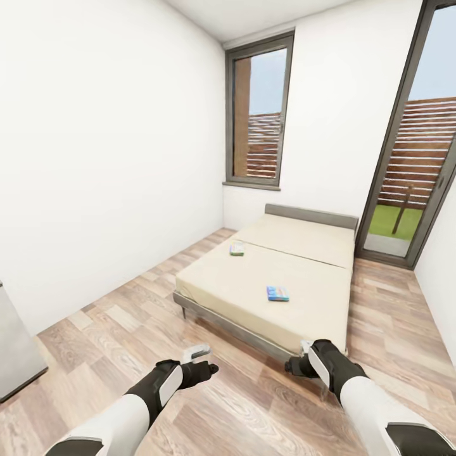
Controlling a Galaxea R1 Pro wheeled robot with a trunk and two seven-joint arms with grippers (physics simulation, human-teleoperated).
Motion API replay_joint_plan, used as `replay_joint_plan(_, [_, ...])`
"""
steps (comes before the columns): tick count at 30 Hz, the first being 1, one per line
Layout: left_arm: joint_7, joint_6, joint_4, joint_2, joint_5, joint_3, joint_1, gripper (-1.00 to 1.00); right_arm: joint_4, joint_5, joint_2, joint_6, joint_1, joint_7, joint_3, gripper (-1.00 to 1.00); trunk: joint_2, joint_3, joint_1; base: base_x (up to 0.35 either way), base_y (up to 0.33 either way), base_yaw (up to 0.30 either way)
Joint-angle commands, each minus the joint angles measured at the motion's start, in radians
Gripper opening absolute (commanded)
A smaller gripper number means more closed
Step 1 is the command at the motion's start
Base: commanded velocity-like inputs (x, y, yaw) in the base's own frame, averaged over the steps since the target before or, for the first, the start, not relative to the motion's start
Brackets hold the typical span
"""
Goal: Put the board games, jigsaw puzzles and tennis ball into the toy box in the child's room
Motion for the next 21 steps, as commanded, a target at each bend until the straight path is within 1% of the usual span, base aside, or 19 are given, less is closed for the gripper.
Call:
replay_joint_plan(1, [-0.002, 0.006, -0.002, 0.0, 0.005, 0.002, 0.0, 1.0, -0.001, -0.014, -0.007, 0.007, -0.003, 0.0, -0.008, 1.0, -0.001, -0.001, 0.001, 0.341, 0.0, 0.0])
replay_joint_plan(2, [-0.002, 0.006, -0.002, 0.0, 0.005, 0.002, 0.0, 1.0, -0.001, -0.014, -0.007, 0.007, -0.003, 0.0, -0.008, 1.0, -0.001, -0.001, 0.001, 0.341, 0.0, 0.0])
replay_joint_plan(5, [-0.006, 0.007, -0.016, 0.001, 0.007, 0.003, 0.0, 1.0, 0.0, -0.042, -0.029, 0.014, -0.017, -0.003, -0.024, 1.0, -0.001, -0.001, 0.001, 0.341, 0.0, 0.0])
replay_joint_plan(6, [-0.006, 0.007, -0.016, 0.001, 0.007, 0.003, 0.0, 1.0, 0.0, -0.042, -0.029, 0.014, -0.017, -0.003, -0.024, 1.0, -0.001, -0.001, 0.001, 0.341, 0.0, 0.0])
replay_joint_plan(8, [-0.008, 0.007, -0.034, 0.001, 0.008, 0.004, 0.004, 1.0, 0.001, -0.055, -0.042, 0.021, -0.025, -0.003, -0.033, 1.0, -0.001, -0.001, 0.001, 0.341, 0.0, 0.0])
replay_joint_plan(9, [-0.008, 0.007, -0.034, 0.001, 0.008, 0.004, 0.004, 1.0, 0.001, -0.055, -0.042, 0.021, -0.025, -0.003, -0.033, 1.0, -0.001, -0.001, 0.001, 0.341, 0.0, 0.0])
replay_joint_plan(11, [-0.01, 0.008, -0.056, 0.001, 0.013, 0.004, 0.015, 1.0, 0.001, -0.062, -0.052, 0.026, -0.029, -0.003, -0.039, 1.0, -0.001, -0.001, 0.001, 0.341, 0.0, 0.0])
replay_joint_plan(19, [-0.01, 0.013, -0.121, 0.0, 0.033, 0.004, 0.043, 1.0, -0.001, -0.07, -0.062, 0.031, -0.034, -0.002, -0.045, 1.0, -0.001, -0.001, 0.001, 0.341, 0.0, 0.0])
replay_joint_plan(21, [-0.01, 0.016, -0.159, 0.001, 0.043, 0.003, 0.061, 1.0, -0.001, -0.071, -0.064, 0.033, -0.035, -0.001, -0.046, 1.0, -0.001, -0.001, 0.001, 0.341, 0.0, 0.0])
